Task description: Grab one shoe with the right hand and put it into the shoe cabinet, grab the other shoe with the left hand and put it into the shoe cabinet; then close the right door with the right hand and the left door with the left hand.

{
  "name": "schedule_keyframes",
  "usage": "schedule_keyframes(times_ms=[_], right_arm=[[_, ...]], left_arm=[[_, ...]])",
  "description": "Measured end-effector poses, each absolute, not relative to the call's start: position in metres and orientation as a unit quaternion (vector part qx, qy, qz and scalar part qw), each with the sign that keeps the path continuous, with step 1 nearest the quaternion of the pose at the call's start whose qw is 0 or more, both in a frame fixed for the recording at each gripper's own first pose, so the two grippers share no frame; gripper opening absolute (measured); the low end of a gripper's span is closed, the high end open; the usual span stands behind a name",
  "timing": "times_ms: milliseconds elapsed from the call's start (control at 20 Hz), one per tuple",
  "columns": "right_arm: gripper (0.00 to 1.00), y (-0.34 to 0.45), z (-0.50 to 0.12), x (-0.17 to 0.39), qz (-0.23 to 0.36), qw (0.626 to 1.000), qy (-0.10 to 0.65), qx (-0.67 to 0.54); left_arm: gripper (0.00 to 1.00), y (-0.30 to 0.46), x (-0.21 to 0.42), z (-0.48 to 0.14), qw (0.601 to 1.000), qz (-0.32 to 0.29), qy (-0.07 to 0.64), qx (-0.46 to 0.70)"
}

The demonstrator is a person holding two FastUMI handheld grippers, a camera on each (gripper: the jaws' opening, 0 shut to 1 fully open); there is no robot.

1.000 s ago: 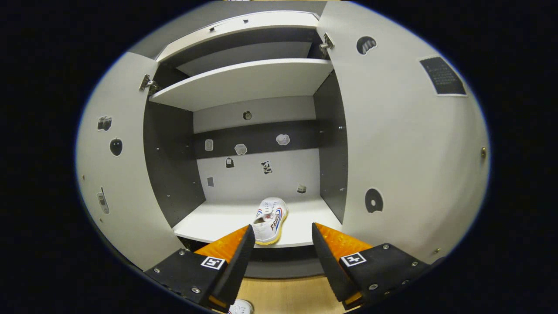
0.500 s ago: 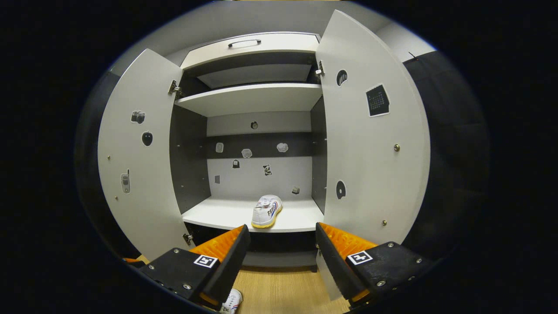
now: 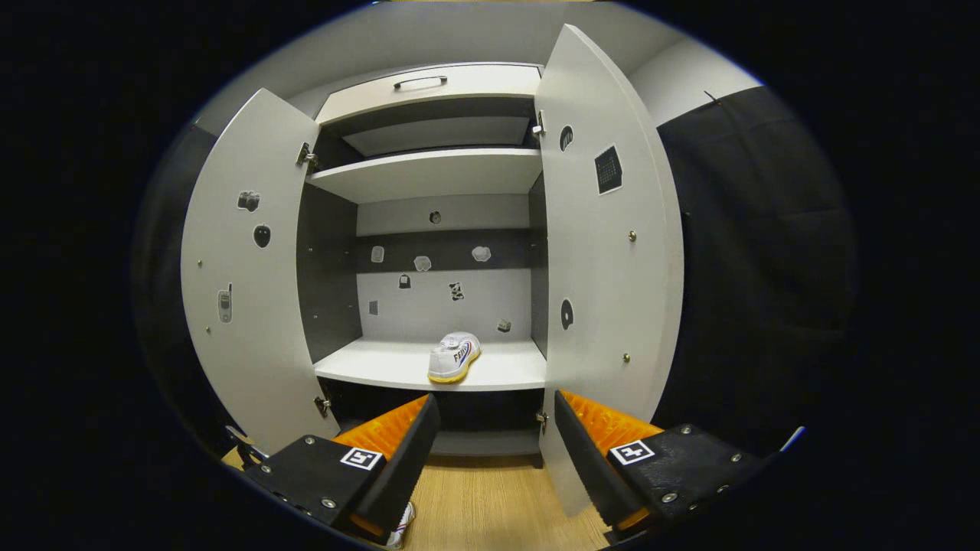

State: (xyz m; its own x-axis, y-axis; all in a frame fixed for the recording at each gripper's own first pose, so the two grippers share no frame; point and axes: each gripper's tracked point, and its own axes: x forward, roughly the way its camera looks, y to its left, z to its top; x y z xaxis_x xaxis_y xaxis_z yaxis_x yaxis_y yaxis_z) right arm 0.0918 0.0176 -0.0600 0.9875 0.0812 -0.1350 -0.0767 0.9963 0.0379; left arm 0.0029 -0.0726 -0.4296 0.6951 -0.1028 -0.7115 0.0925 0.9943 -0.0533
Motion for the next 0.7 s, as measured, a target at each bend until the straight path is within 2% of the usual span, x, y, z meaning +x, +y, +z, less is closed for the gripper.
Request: schedule_keyframes(times_ms=[350,450,700], right_arm=[[0.93,0.017,-0.077,0.079,0.026,0.997,0.075,0.023],[0.93,0.015,-0.080,0.075,0.022,0.996,0.079,0.026],[0.93,0.007,-0.088,0.068,0.007,0.995,0.089,0.033]], left_arm=[[0.98,-0.077,-0.007,-0.500,0.892,-0.068,0.447,0.001],[1.00,-0.076,-0.009,-0.511,0.884,-0.069,0.462,-0.005],[0.98,-0.079,-0.011,-0.527,0.870,-0.078,0.485,-0.031]])
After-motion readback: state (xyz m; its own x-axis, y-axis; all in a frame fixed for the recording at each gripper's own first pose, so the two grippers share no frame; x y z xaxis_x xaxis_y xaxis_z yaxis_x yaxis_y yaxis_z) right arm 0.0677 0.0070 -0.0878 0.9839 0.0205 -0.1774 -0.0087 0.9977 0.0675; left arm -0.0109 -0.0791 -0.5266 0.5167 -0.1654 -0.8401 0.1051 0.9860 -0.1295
